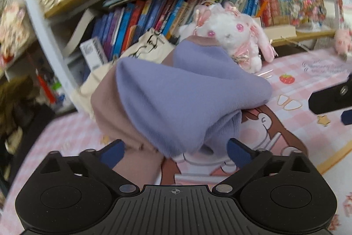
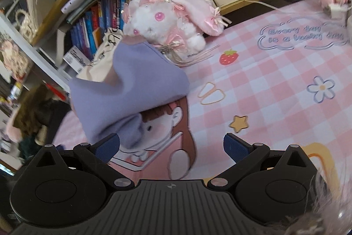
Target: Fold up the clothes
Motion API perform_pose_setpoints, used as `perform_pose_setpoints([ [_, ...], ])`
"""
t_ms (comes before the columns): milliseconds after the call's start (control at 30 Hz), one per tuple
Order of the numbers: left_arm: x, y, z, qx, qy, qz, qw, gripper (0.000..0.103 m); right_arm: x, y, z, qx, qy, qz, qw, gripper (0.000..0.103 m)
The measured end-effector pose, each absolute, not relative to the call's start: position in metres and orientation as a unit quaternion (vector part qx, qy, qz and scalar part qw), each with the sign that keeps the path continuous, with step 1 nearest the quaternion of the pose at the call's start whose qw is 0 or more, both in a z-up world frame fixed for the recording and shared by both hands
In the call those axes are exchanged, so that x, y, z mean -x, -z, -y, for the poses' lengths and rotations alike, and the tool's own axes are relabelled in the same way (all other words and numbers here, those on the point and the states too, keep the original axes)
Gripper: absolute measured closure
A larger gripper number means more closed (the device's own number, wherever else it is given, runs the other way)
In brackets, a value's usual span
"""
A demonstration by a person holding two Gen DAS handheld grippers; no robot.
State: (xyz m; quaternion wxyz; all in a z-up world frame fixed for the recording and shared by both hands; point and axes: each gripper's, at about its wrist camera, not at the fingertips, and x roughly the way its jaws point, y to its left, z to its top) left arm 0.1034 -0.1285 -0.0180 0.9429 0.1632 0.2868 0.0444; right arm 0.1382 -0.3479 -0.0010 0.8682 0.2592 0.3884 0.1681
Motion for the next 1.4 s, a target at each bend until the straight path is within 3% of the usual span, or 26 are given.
perform_pose_setpoints([
  [100, -0.114, 0.022, 0.134, -0.194, -0.058, -0.268, 0.942, 0.022, -0.139, 0.000, 0.347, -0.286, -0.179, -0.388, 0.858, 0.001],
  [167, -0.119, 0.020, 0.130, -0.185, -0.055, -0.263, 0.945, 0.048, -0.138, 0.001, 0.348, -0.310, -0.188, -0.387, 0.848, 0.001],
  [200, -0.121, 0.017, 0.126, -0.173, -0.046, -0.263, 0.948, 0.079, -0.138, 0.001, 0.348, -0.323, -0.194, -0.386, 0.842, 0.001],
  [233, -0.121, 0.012, 0.122, -0.154, -0.032, -0.266, 0.951, 0.088, -0.137, 0.001, 0.348, -0.332, -0.200, -0.385, 0.838, 0.001],
  [300, -0.113, -0.001, 0.116, -0.132, -0.025, -0.252, 0.958, 0.094, -0.137, 0.001, 0.346, -0.345, -0.210, -0.382, 0.831, 0.001],
  [600, -0.053, -0.061, 0.097, -0.067, 0.028, -0.202, 0.977, 0.095, -0.141, 0.023, 0.342, -0.452, -0.231, -0.383, 0.772, 0.001],
  [833, -0.031, -0.059, 0.076, -0.021, 0.029, -0.226, 0.974, 0.095, -0.133, 0.056, 0.340, -0.551, -0.271, -0.426, 0.665, 0.008],
  [967, -0.022, -0.066, 0.065, 0.008, 0.029, -0.217, 0.976, 0.095, -0.131, 0.061, 0.333, -0.562, -0.279, -0.428, 0.651, 0.008],
  [1033, -0.020, -0.070, 0.062, 0.007, 0.031, -0.213, 0.976, 0.095, -0.129, 0.064, 0.329, -0.570, -0.286, -0.427, 0.641, 0.015],
  [1133, -0.016, -0.069, 0.060, -0.007, 0.024, -0.208, 0.978, 0.095, -0.126, 0.063, 0.318, -0.575, -0.321, -0.427, 0.619, 0.041],
  [1200, -0.013, -0.070, 0.053, -0.003, 0.017, -0.206, 0.978, 0.095, -0.122, 0.058, 0.314, -0.547, -0.335, -0.431, 0.635, 0.084],
  [1233, -0.013, -0.070, 0.050, -0.005, 0.015, -0.208, 0.978, 0.095, -0.118, 0.056, 0.314, -0.532, -0.338, -0.433, 0.645, 0.094],
  [1400, -0.005, -0.074, 0.043, -0.028, 0.020, -0.204, 0.978, 0.095, -0.101, 0.031, 0.332, -0.516, -0.364, -0.386, 0.672, 0.096],
])
